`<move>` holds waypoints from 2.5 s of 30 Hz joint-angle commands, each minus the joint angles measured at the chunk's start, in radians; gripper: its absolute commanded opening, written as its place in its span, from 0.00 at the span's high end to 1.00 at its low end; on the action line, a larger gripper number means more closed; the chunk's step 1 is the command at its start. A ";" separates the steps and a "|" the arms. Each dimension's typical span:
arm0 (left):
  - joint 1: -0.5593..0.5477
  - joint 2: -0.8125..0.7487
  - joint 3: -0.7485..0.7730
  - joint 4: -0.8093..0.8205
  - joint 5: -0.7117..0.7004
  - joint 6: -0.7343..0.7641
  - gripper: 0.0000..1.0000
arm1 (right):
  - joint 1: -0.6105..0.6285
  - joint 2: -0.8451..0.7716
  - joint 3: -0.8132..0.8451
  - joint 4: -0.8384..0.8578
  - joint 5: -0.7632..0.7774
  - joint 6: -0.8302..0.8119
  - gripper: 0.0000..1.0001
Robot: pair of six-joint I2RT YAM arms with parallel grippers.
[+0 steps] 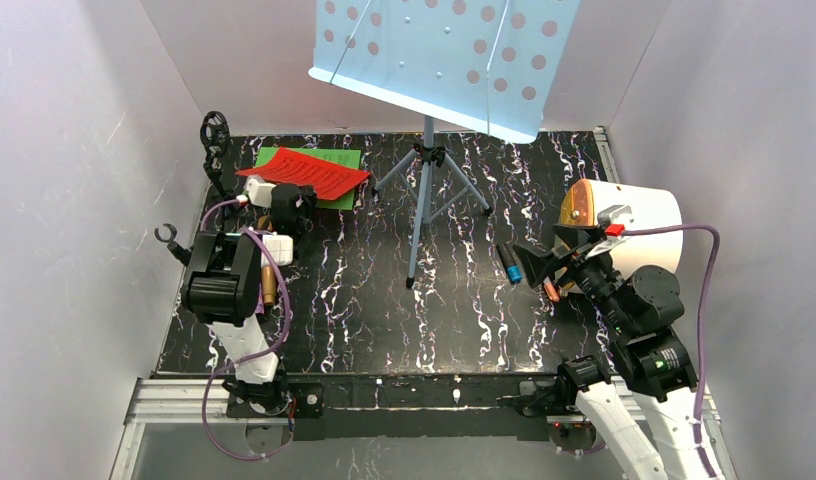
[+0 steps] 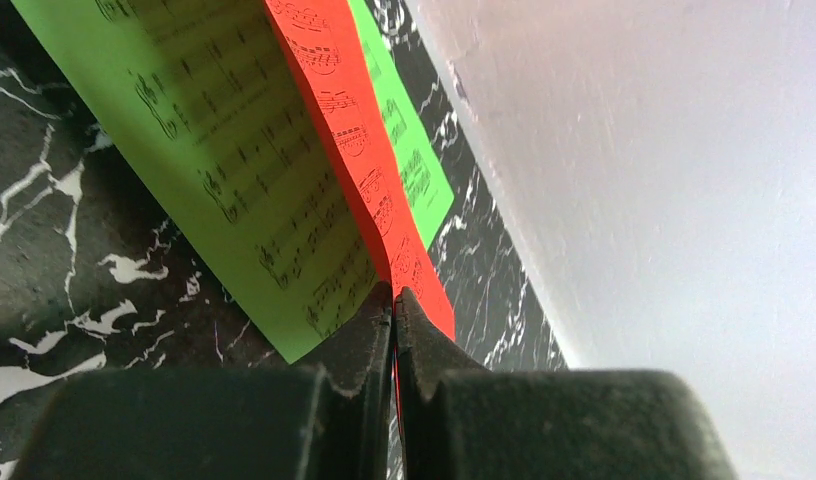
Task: Pack up the instrument practice props
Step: Place the sheet music at the corner of the board.
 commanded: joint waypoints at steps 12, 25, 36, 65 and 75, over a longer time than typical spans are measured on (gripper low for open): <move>-0.035 0.171 0.092 0.115 -0.288 -0.104 1.00 | 0.011 0.002 -0.014 0.054 0.008 -0.011 0.01; -0.084 0.277 0.174 0.119 -0.445 -0.159 1.00 | 0.012 0.033 -0.004 0.051 0.006 -0.009 0.01; -0.115 0.318 0.210 0.103 -0.504 -0.163 1.00 | 0.011 0.033 -0.004 0.047 0.011 -0.014 0.01; -0.116 0.023 0.025 -0.236 -0.549 -0.161 0.23 | 0.016 0.015 -0.010 0.041 0.006 -0.011 0.01; -0.060 0.165 0.161 -0.255 -0.451 -0.022 0.22 | 0.016 0.024 -0.007 0.042 0.006 -0.007 0.01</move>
